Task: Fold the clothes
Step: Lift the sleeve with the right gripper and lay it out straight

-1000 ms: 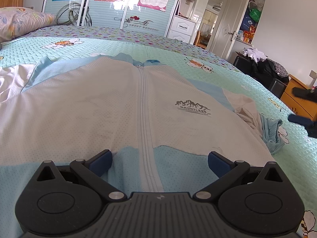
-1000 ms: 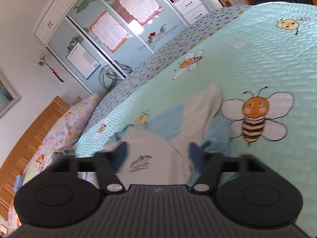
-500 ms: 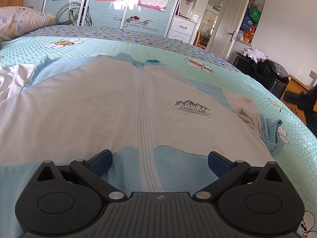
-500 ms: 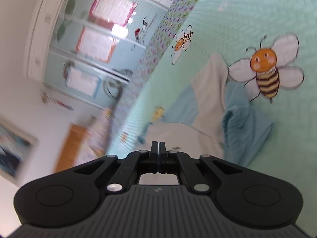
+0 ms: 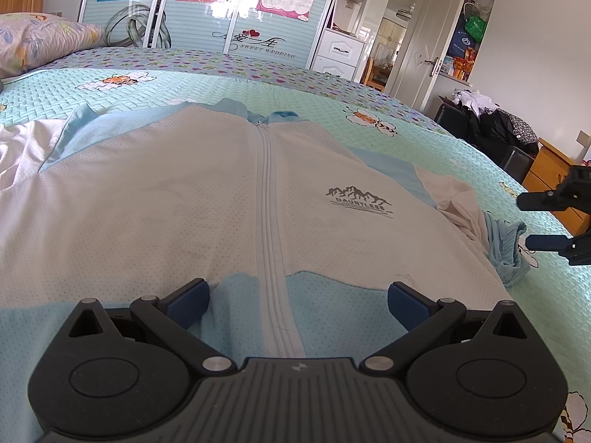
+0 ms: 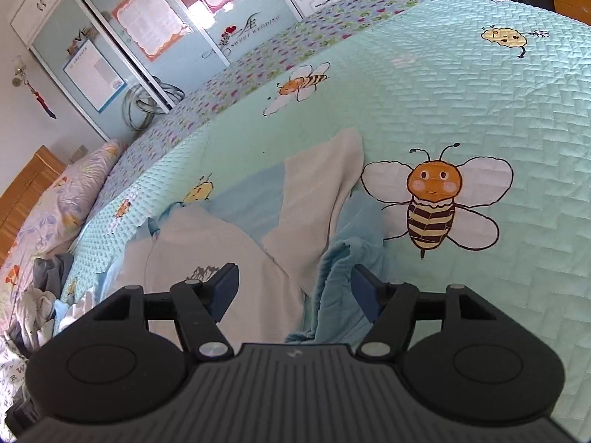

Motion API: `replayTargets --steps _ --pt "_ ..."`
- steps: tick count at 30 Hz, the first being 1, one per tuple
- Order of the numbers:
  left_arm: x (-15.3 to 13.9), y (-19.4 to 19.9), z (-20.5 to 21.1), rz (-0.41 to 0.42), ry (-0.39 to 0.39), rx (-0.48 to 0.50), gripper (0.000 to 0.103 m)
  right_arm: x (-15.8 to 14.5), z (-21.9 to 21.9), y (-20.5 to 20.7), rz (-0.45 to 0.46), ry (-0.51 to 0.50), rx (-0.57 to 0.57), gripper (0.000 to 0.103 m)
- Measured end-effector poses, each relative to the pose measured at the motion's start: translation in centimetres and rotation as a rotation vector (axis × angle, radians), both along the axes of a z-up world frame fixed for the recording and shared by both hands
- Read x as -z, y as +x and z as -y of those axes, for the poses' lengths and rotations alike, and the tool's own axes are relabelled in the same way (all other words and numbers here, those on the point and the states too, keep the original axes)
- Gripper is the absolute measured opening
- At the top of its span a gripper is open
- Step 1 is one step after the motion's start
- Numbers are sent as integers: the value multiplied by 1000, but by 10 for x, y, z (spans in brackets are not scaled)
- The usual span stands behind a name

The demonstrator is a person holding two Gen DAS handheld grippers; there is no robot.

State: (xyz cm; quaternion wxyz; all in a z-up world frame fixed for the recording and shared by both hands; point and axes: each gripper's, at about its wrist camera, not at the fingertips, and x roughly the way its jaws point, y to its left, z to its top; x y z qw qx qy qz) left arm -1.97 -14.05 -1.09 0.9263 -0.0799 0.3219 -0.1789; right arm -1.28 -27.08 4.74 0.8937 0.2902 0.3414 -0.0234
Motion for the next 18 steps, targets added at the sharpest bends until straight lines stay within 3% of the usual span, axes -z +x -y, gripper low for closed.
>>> replayTargets --steps 8,9,11,12,14,18 --pt "0 2 -2 -1 -2 0 102 15 -21 24 -132 -191 11 66" --pt "0 2 -2 -1 -3 0 102 18 -21 28 -154 -207 20 58" --pt "0 3 -3 -1 -4 1 102 21 -20 29 -167 -233 12 30" --pt "-1 3 -3 -2 -5 1 102 20 -18 28 -156 -240 11 7" --pt "-1 3 -3 -2 -5 1 102 18 -13 21 -127 -212 6 6" --pt "-1 3 -3 -2 -4 1 102 3 -18 10 -69 -295 -40 6"
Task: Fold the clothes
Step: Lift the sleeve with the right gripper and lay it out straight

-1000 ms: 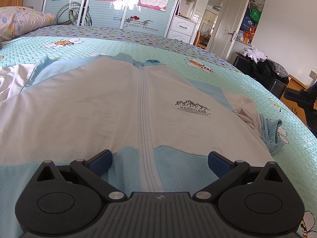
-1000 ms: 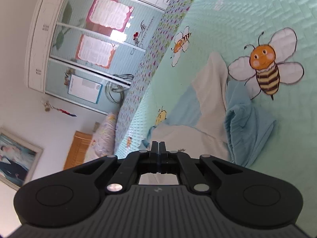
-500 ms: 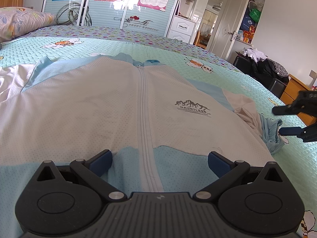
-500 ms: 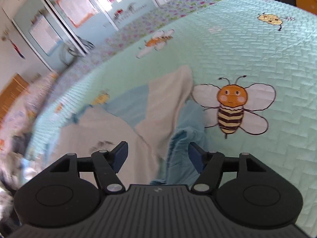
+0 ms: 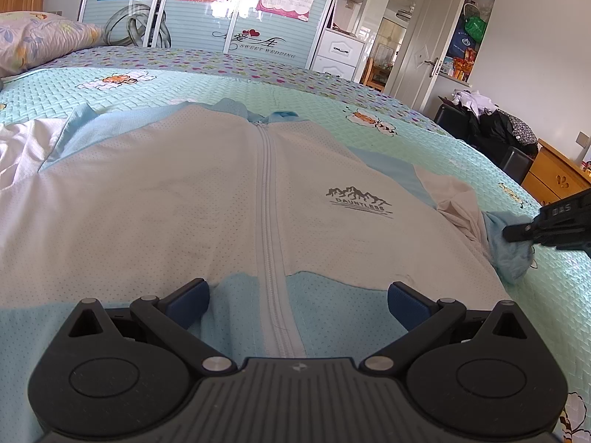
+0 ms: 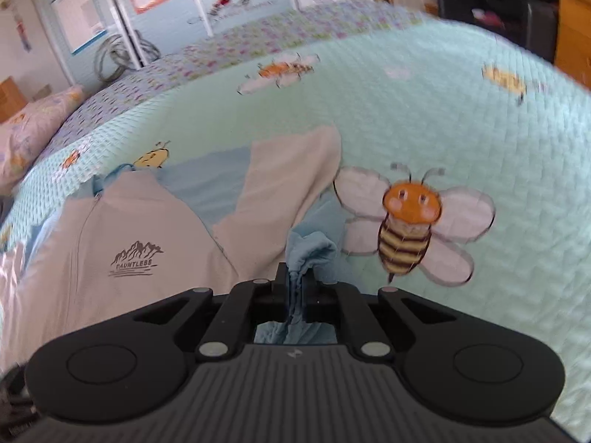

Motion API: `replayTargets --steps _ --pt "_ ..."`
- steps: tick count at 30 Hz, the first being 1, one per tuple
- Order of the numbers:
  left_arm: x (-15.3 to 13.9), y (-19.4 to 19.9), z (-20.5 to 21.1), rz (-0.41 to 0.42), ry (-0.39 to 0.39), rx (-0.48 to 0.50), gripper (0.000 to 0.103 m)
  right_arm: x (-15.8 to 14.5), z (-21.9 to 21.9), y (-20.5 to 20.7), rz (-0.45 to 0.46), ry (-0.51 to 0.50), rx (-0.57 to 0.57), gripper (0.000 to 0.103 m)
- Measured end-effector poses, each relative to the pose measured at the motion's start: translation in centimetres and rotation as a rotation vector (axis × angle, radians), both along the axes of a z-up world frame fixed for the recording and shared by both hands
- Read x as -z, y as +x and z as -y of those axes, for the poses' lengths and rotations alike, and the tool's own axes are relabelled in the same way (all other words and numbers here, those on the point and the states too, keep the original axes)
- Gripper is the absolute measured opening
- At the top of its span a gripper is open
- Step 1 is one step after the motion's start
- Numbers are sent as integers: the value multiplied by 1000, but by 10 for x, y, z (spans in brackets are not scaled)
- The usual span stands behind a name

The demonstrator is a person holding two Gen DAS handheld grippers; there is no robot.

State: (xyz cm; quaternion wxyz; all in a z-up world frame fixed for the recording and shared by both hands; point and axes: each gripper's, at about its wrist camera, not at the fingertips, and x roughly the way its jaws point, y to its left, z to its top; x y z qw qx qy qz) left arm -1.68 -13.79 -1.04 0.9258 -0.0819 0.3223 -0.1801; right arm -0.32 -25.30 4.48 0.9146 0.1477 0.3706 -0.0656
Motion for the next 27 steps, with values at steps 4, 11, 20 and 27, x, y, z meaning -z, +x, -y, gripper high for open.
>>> replayTargets --steps 4,11,20,27 --pt "0 0 0 0 0 0 102 -31 -8 -6 69 -137 -53 6" --pt "1 0 -2 0 1 0 102 -86 -9 14 82 -672 -85 6" --pt "2 1 -1 2 2 0 102 -96 32 52 3 -1087 -38 6" --pt "1 0 0 4 8 0 102 -66 75 63 -75 -1117 60 6"
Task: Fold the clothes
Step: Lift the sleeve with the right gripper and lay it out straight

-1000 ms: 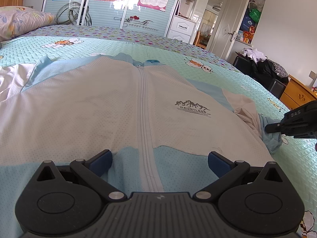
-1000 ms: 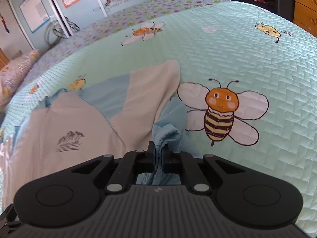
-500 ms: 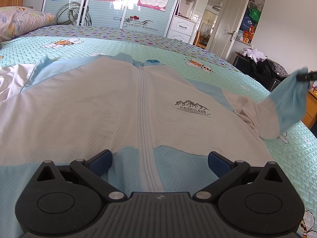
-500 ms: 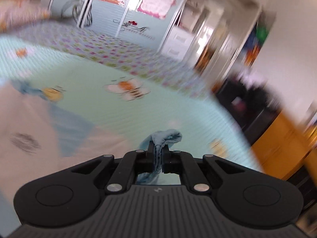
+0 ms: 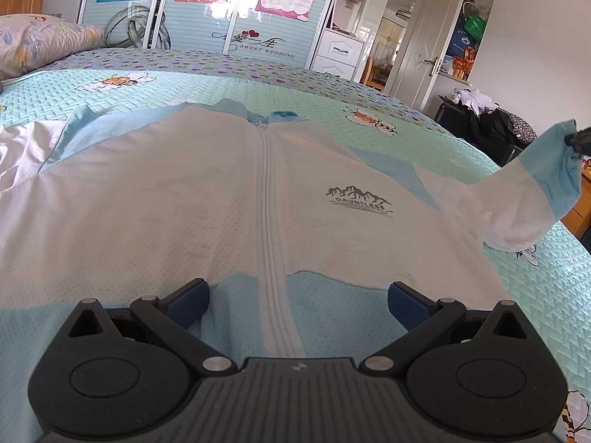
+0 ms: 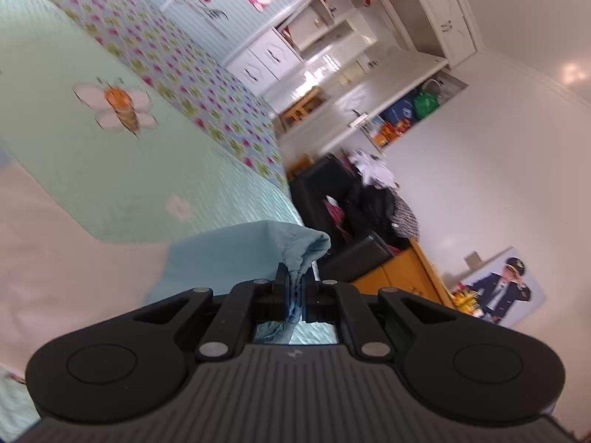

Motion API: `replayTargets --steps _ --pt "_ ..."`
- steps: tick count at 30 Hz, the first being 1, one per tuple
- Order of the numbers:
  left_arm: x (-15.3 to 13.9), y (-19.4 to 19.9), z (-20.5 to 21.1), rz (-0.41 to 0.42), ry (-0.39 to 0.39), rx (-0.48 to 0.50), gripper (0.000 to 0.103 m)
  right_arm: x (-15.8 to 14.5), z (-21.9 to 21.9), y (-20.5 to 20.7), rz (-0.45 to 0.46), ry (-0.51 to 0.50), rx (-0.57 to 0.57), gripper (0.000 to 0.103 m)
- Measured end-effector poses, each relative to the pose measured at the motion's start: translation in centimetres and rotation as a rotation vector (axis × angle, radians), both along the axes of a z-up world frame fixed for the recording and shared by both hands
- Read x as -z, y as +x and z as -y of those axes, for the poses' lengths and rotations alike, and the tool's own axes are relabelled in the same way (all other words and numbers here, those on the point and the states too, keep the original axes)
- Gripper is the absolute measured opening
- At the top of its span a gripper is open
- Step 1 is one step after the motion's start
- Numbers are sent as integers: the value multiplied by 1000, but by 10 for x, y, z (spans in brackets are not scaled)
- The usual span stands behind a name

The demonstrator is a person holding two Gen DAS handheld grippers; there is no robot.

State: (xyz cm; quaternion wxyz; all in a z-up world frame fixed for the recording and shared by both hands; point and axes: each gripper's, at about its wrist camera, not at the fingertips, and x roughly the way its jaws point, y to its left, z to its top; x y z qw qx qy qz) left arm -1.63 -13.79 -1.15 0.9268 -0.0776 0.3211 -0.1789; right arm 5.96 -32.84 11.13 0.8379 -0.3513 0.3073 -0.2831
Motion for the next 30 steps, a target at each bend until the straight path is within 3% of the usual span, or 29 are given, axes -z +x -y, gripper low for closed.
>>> replayTargets --steps 14,18,23,26,27,29,30 --pt "0 -2 2 4 7 0 102 49 66 18 -18 -11 155 6" --pt "0 -2 2 6 10 -1 102 71 91 22 -27 57 208 7" --pt "1 -2 2 9 15 -2 102 101 126 21 -45 251 283 20" --pt "1 -2 2 10 18 -2 102 112 155 10 10 500 334 28" --pt "1 -2 2 10 20 -3 102 109 167 2 79 596 358 35" --pt "1 -2 3 11 23 -3 102 102 191 -15 220 784 403 62" --pt "1 -2 3 11 25 -3 102 98 199 -26 294 849 417 80"
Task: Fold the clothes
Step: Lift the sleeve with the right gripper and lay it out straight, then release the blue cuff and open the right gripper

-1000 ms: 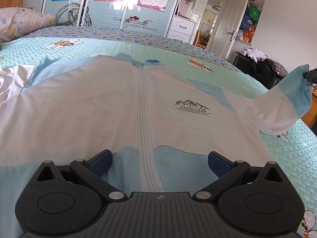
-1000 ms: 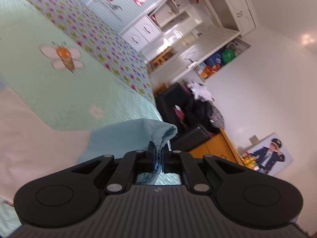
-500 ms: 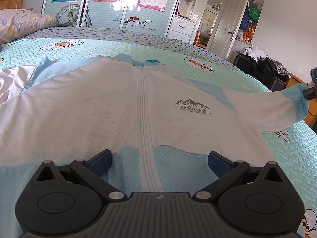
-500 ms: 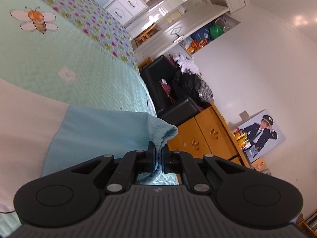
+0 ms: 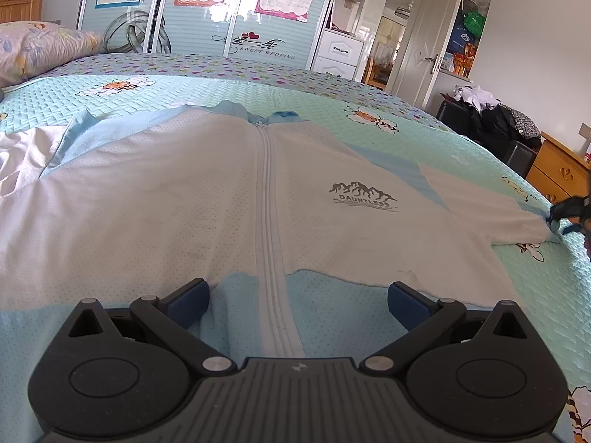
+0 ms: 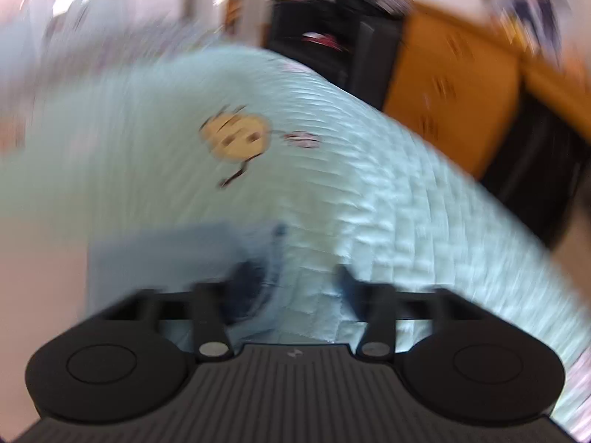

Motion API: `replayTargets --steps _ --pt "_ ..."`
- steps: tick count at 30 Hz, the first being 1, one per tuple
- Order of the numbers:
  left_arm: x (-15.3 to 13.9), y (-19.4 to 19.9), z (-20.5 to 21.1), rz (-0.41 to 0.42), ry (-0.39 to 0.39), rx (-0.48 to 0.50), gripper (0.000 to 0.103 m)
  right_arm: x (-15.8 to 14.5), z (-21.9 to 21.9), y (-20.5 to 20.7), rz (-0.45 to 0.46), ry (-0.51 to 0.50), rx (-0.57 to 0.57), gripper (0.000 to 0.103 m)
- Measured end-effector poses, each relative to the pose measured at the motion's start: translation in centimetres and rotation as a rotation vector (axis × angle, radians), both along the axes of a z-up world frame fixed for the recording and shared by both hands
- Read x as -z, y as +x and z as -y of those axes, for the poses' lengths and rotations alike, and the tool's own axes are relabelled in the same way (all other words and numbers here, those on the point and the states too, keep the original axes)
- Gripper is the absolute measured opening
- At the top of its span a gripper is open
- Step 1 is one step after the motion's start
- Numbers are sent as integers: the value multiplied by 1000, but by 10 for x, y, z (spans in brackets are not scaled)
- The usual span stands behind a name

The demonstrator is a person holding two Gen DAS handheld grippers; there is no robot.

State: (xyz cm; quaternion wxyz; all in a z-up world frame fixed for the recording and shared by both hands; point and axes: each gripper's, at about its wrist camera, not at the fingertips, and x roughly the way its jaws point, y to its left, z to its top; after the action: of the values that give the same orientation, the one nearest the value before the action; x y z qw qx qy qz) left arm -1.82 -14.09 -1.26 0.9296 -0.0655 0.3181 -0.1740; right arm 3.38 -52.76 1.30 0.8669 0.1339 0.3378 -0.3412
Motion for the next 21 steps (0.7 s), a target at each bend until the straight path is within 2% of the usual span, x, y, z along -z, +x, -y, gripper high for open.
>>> replayTargets --steps 2,5,7,10,13,16,17,18,19,21 --pt "0 0 1 0 3 0 102 -8 16 -21 145 104 75 81" --pt "0 -1 1 1 8 -1 102 -20 12 -46 248 102 124 81" --pt "0 -1 1 1 9 -1 102 -19 9 -51 245 137 51 81" --pt "0 -1 1 2 9 -1 102 -10 -5 -49 163 127 -4 81" --pt "0 -1 1 2 9 -1 102 -2 -16 -41 101 91 -41 81" --pt "0 0 1 2 6 -1 102 3 -20 -33 79 64 -58 78" --pt "0 0 1 2 5 -1 102 5 -21 -30 71 50 -62 74" --pt "0 0 0 2 3 -1 102 5 -21 -28 63 35 -68 55" --pt "0 1 0 2 2 -1 102 5 -19 -27 62 38 -84 22" --pt "0 1 0 2 1 -1 102 5 -15 -28 62 56 -99 18"
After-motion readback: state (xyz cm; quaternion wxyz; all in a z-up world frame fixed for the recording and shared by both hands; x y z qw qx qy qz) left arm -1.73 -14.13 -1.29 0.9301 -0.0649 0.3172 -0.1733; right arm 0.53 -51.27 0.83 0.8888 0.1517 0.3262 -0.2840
